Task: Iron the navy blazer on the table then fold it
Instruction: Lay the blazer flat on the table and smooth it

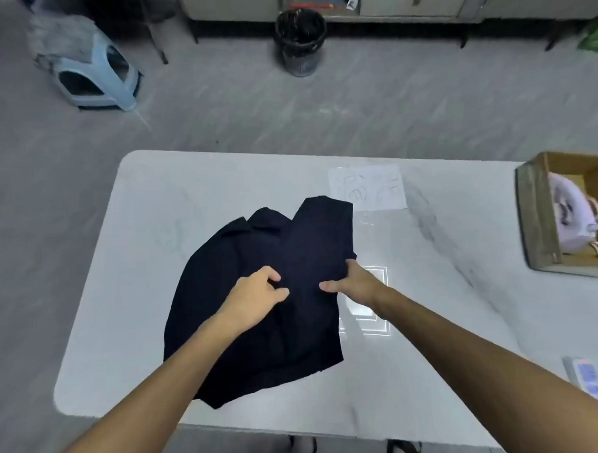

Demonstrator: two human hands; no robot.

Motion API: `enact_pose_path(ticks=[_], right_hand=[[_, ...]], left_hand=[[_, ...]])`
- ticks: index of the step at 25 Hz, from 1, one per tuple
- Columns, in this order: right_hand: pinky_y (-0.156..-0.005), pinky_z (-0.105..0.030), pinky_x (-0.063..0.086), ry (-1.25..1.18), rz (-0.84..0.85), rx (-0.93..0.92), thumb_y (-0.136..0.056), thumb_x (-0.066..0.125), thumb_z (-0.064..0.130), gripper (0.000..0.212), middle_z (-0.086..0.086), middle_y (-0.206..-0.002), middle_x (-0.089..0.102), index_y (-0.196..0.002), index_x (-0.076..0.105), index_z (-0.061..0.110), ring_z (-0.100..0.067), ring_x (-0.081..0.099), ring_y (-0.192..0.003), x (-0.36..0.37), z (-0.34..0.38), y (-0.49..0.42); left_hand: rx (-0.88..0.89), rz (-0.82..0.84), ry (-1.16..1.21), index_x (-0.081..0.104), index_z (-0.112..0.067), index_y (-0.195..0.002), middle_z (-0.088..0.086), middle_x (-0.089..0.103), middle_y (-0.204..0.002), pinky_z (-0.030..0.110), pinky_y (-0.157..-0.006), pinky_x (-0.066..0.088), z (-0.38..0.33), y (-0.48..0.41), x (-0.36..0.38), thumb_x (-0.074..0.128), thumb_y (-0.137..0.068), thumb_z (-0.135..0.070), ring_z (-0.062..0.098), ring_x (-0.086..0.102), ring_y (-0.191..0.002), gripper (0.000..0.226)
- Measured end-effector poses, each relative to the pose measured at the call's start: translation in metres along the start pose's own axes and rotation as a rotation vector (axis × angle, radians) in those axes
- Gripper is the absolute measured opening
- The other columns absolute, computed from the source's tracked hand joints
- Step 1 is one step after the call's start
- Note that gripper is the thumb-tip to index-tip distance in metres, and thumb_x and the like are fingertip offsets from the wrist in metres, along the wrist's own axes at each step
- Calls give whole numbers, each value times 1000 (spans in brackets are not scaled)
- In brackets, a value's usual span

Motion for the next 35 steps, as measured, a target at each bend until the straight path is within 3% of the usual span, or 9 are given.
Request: enact_pose_path(ticks=[2,5,9,13,19,24,27,30,35], right_hand=[[-97,-37,51,-112,-20,78,-59,86,43,86,1,-127,61,-131,47,16,-20,62,-109,24,-18,-27],[-89,-42,55,-238,-97,144,-81,65,13,41,-9,-113,66,-119,55,4,-27,65,-100,47,-24,-31],[-64,-29,58,-781,34,69,-91,53,2,17,-13,-96,69,-104,64,-1,-22,68,-83,43,67,6],[-77,-31,59,-949,136,-66,-96,53,6,17,-17,-104,70,-104,64,-4,-23,70,-92,17,164,60],[-100,-25,45,-209,16,-277,-85,70,46,53,6,-123,60,-132,53,29,-5,59,-112,13,171,135],[-99,-46,50,-377,199,-368,-95,58,37,33,-8,-115,70,-118,65,15,-23,65,-108,17,224,205],[-93,-37,54,-243,209,-523,-92,63,40,27,4,-105,70,-114,64,25,-14,66,-103,3,273,273],[-71,-22,52,-64,-12,-653,-87,70,21,25,4,-93,69,-110,60,21,-10,66,-84,-18,303,333],[-61,-31,53,-265,-324,-759,-92,42,3,19,-7,-79,68,-93,60,9,-14,62,-63,-91,341,424]], left_hand=[[-57,50,13,54,-24,-130,-2,60,-121,21,-82,41,29,-16,11,67,-91,-36,10,59,-99,43],[-84,131,60,42,-25,-142,5,52,-138,24,-95,42,54,-24,24,77,-83,-38,17,55,-118,70],[1,106,55,24,-28,-149,-3,53,-134,32,-101,46,19,-12,18,84,-65,-54,18,55,-120,106],[127,-338,89,60,-15,-114,0,70,-96,37,-83,54,-35,19,-54,75,-84,-38,21,66,-90,41],[97,-196,472,74,-10,-92,5,76,-87,48,-85,58,-88,58,-143,75,-80,-20,26,73,-86,16],[238,-137,484,70,-1,-94,6,75,-85,33,-68,55,-170,117,-186,70,-86,-14,22,71,-75,15],[310,-135,488,67,4,-94,8,69,-79,28,-66,47,-208,163,-216,66,-87,-9,17,63,-71,15],[418,-93,489,65,10,-104,11,67,-85,30,-72,45,-252,213,-235,67,-79,-9,19,61,-76,31],[637,-118,583,54,-18,-132,5,72,-115,22,-89,51,-312,287,-248,75,-82,-14,13,67,-104,54]])
Point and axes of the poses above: each hand's wrist, its own y-axis away from the middle knuckle, its own x-axis out of the palm, z = x × y, the point moved 10 cm from there along -y, towards the middle knuckle
